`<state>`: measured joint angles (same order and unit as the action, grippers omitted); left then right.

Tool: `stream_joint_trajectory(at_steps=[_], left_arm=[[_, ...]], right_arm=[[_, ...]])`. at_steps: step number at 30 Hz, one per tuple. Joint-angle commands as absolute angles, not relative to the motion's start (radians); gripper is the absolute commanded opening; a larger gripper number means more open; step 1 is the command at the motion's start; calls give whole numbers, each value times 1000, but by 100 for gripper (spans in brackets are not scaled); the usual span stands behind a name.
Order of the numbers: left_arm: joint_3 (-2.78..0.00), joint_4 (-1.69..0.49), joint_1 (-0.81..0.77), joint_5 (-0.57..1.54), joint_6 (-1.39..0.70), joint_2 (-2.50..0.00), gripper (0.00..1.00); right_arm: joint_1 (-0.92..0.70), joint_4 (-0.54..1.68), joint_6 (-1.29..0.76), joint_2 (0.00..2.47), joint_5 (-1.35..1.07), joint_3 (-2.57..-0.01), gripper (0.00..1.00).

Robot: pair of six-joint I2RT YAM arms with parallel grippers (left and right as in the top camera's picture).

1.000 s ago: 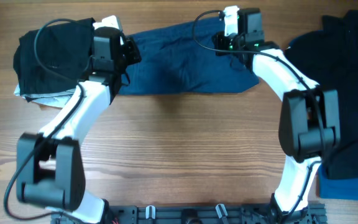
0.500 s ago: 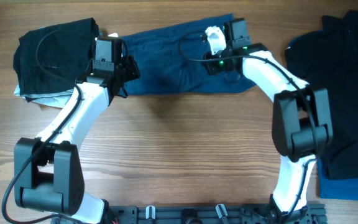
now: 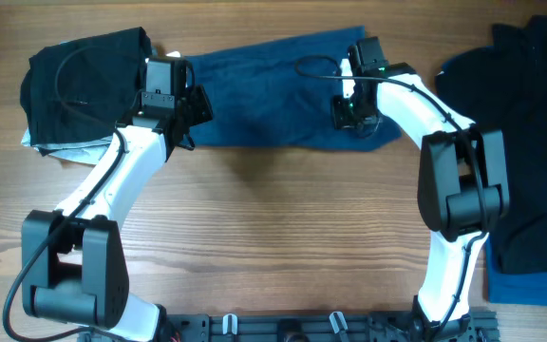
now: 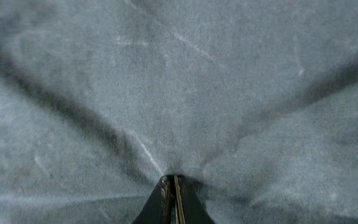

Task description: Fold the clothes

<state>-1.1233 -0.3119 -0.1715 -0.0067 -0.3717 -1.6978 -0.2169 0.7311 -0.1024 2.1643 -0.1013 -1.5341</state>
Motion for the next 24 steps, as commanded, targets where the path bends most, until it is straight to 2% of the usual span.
stream_joint_trajectory(at_steps=[1,9,13,14,17,24], left_arm=[[-1122,-311,-181,-9,-374,-1698,4],[-1122,-303,-195,-8,-374,-1698,4],[-1122,-262,-218,36,-373,-1698,4],[-1122,-251,-222,36,-373,-1698,4],[-1122,-170,-223,36,-373,-1705,4],[-1122,91,-213,24,-366,-1826,4]], right_arm=[[-192,814,-137,2153,49,-1477,4],[-192,898,-130,1990,56,-1477,4],[-192,869,-103,1911,44,-1477,4],[-192,850,-104,1896,44,-1477,4],[-192,756,-104,1877,44,-1477,18],[-190,482,-104,1889,45,-1477,17]])
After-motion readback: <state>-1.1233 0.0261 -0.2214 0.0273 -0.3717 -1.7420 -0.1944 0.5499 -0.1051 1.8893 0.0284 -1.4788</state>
